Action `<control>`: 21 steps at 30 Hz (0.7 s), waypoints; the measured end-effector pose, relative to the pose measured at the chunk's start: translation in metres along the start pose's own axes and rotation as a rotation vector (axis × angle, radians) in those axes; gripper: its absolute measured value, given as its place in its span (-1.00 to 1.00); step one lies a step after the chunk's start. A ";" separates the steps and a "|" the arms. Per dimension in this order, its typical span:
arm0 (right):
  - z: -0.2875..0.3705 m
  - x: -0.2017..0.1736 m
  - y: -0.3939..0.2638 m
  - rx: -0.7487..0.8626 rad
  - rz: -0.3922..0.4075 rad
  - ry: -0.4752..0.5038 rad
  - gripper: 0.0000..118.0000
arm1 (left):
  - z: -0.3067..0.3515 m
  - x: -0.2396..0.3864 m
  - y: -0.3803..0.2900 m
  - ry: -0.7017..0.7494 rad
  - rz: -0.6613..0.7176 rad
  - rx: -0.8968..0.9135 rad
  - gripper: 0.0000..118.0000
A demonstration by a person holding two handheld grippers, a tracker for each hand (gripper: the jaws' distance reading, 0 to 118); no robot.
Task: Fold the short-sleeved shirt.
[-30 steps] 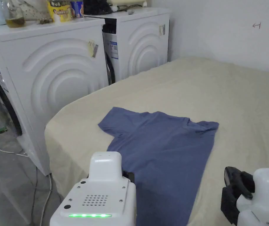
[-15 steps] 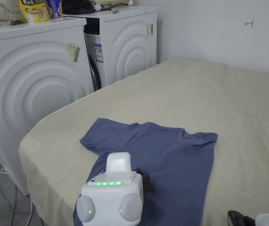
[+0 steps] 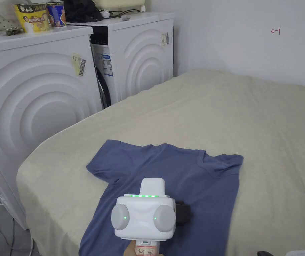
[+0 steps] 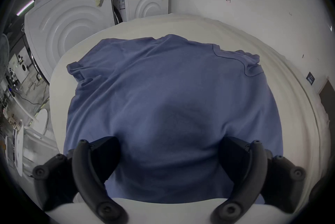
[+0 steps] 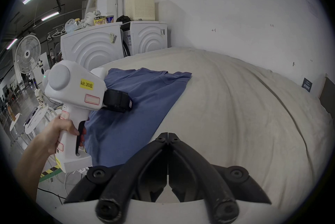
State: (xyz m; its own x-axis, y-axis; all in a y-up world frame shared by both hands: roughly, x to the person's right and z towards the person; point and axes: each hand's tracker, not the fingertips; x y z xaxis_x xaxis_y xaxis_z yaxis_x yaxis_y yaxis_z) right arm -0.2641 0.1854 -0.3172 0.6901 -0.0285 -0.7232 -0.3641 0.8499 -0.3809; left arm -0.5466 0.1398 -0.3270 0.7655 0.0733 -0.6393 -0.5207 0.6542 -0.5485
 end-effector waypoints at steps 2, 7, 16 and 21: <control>-0.001 0.004 0.000 -0.006 -0.018 0.007 -1.00 | 0.000 -0.004 -0.001 0.003 0.003 0.000 0.74; 0.002 0.008 -0.001 -0.015 -0.033 -0.001 -1.00 | 0.016 -0.001 -0.003 0.002 0.003 0.031 -0.12; 0.010 0.019 -0.003 -0.020 -0.046 -0.022 -1.00 | 0.041 -0.003 -0.005 -0.018 -0.001 0.035 -0.71; 0.016 0.024 -0.003 -0.016 -0.068 -0.029 -1.00 | 0.060 -0.003 -0.002 0.003 -0.019 0.066 -0.71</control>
State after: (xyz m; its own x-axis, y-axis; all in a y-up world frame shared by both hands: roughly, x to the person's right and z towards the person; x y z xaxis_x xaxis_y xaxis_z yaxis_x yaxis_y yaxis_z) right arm -0.2369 0.1907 -0.3244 0.7314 -0.0702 -0.6783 -0.3257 0.8380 -0.4378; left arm -0.5255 0.1830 -0.2914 0.7740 0.0578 -0.6305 -0.4795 0.7039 -0.5240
